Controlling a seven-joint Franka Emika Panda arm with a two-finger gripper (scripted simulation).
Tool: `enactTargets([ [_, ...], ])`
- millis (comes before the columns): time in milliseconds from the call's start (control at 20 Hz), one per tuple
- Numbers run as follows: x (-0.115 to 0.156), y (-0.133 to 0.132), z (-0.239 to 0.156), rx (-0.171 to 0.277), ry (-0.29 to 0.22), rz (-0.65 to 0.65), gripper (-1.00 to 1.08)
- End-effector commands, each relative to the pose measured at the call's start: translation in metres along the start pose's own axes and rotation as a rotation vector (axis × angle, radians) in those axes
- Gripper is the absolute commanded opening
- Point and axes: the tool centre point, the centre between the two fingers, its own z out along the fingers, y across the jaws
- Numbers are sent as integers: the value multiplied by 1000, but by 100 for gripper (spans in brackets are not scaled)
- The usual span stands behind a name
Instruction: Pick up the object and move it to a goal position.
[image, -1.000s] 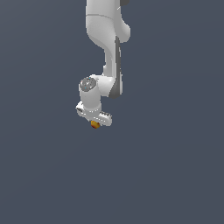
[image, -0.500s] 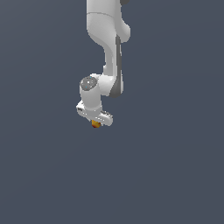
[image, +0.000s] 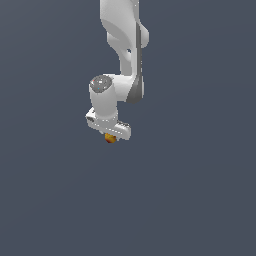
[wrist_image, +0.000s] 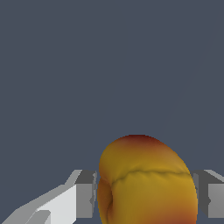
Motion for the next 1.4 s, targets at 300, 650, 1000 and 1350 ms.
enactTargets([
  [300, 14, -22, -83, -1, 2, 1, -100],
  [650, 28, -42, -154, -1, 2, 1, -100],
  [1000, 40, -59, -210, -1, 2, 0, -100],
  [1350, 47, -68, -240, 0, 1, 0, -100],
])
